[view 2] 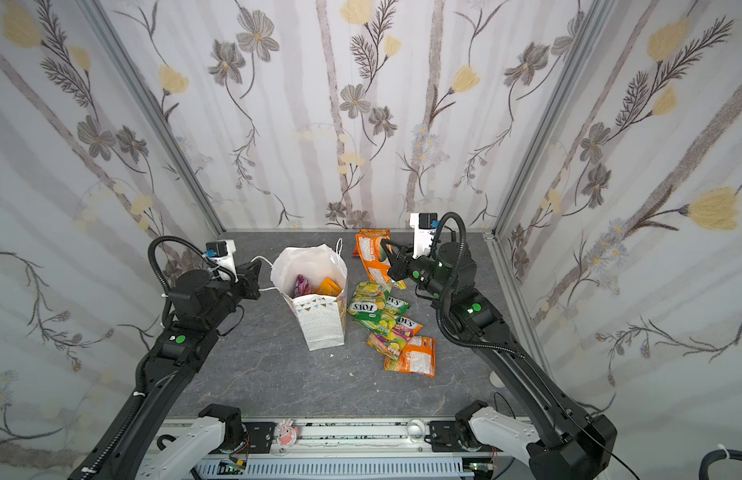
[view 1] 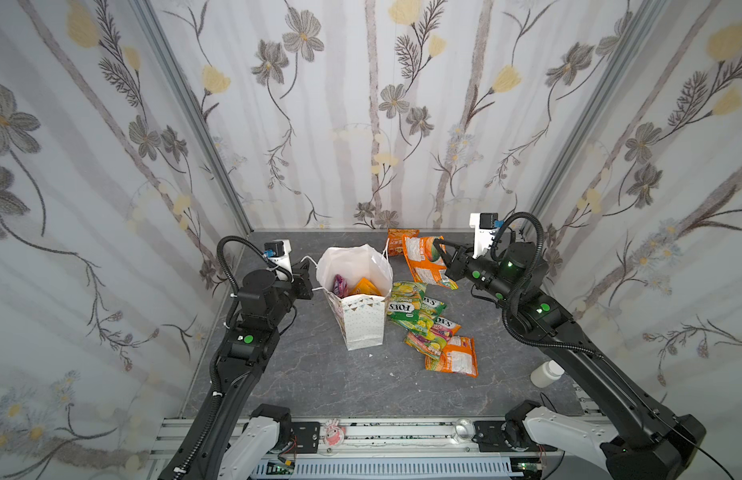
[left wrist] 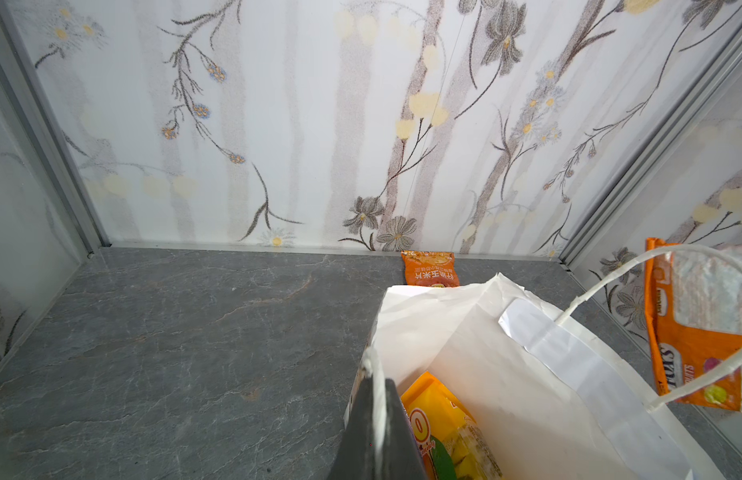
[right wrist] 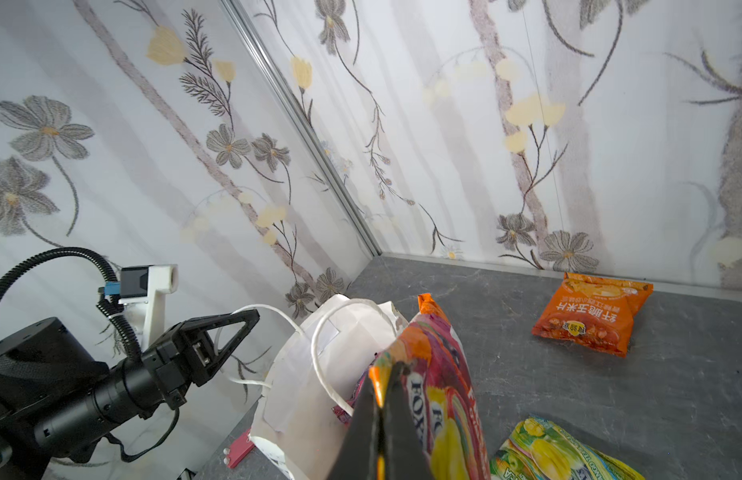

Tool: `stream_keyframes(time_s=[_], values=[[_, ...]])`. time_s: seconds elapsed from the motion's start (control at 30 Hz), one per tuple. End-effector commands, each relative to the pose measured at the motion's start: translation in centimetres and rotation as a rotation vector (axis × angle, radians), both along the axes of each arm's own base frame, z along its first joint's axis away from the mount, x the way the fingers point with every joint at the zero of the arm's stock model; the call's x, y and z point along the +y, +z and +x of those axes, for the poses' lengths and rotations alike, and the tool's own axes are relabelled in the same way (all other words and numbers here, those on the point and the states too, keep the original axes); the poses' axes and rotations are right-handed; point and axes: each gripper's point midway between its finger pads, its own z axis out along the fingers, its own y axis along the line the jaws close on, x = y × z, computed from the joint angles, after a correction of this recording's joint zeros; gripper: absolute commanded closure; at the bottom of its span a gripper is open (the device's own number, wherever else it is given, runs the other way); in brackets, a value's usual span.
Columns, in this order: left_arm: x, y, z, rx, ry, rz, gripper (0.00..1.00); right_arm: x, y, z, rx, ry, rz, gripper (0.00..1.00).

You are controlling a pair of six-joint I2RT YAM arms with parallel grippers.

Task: Place the snacks into the paper bag
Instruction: 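Lift the orange FOX'S bag with the right gripper toward the paper bag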

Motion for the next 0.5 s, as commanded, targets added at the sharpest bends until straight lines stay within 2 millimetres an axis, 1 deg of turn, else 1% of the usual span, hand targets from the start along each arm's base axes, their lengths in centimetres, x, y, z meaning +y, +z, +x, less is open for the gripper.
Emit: stream_keyframes(time_s=[0.0,0.27,0.47], values=[[-0.2,0.9,0.0,-0.033,-0.011,-0.015,1.00,0.0,3.3,-0.6,-0.103,-0.032,0.022,1.00],[-0.2,0.9,-0.1,-0.036,-0.015,-0.014,1.00,1.5,6.8,-1.8,-0.170,0.001,0.034,1.00],[-0.3,0.9,-0.1,-0.034,-0.017,-0.014,1.00,2.9,8.9,-2.5,-0.199,0.035,0.037,1.00]])
